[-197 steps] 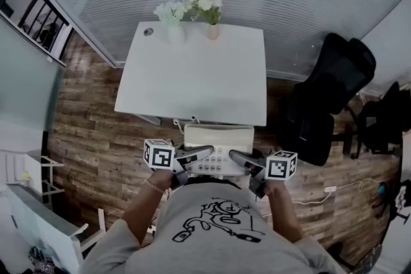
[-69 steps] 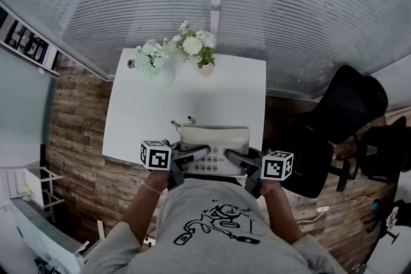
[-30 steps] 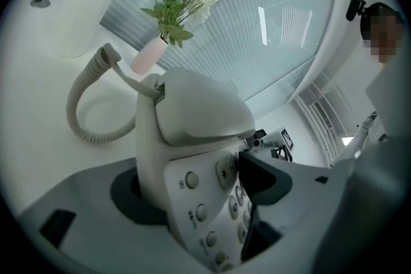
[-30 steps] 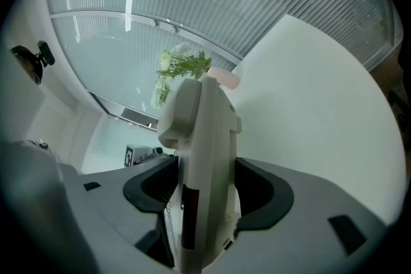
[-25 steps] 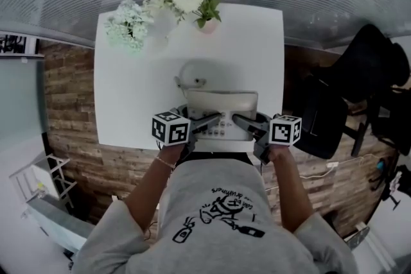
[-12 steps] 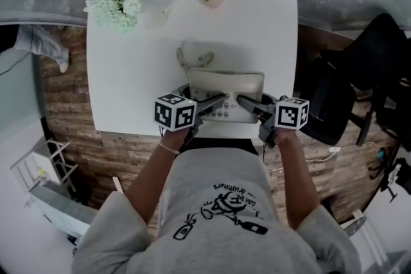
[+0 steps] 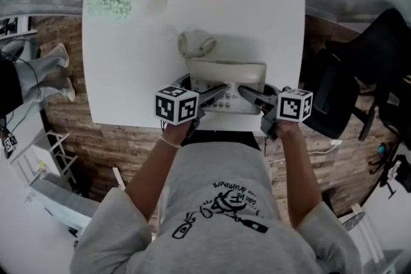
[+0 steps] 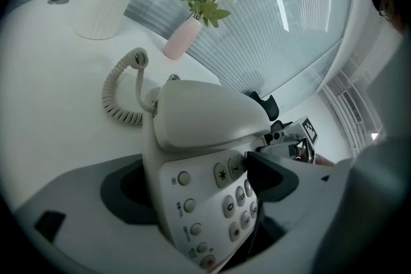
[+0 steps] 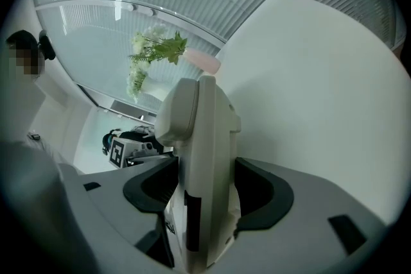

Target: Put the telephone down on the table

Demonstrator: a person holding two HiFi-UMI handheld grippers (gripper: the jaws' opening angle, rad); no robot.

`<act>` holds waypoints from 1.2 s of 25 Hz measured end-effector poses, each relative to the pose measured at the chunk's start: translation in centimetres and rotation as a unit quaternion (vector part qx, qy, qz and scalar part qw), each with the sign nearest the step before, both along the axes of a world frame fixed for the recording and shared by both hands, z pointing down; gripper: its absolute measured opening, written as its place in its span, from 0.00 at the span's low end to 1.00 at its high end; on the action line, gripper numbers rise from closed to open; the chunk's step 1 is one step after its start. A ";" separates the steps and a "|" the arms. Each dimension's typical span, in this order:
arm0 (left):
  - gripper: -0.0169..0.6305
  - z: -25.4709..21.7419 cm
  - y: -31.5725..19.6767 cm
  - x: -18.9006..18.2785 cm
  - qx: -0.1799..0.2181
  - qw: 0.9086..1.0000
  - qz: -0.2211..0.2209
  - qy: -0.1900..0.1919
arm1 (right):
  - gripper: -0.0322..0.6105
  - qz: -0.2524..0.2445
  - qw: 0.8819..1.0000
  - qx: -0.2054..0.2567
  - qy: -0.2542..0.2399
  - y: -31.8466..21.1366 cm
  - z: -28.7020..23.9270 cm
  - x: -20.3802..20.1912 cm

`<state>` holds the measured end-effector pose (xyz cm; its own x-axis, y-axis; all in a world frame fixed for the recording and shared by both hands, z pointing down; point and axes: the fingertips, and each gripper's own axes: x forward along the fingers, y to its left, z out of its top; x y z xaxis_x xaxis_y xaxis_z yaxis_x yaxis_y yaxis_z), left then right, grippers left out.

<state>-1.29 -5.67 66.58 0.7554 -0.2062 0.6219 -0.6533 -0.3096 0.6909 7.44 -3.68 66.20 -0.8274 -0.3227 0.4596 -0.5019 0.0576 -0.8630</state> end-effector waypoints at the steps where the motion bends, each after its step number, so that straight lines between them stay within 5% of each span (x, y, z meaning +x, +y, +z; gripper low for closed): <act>1: 0.67 0.1 0.1 0.0 -0.001 1.000 -0.001 -0.001 | 0.50 0.000 1.000 -0.001 0.001 0.1 0.1 0.0; 30: 0.71 1.6 0.2 -0.1 -0.007 0.997 -0.026 -0.076 | 0.52 0.015 0.998 -0.033 0.044 0.1 2.0 0.3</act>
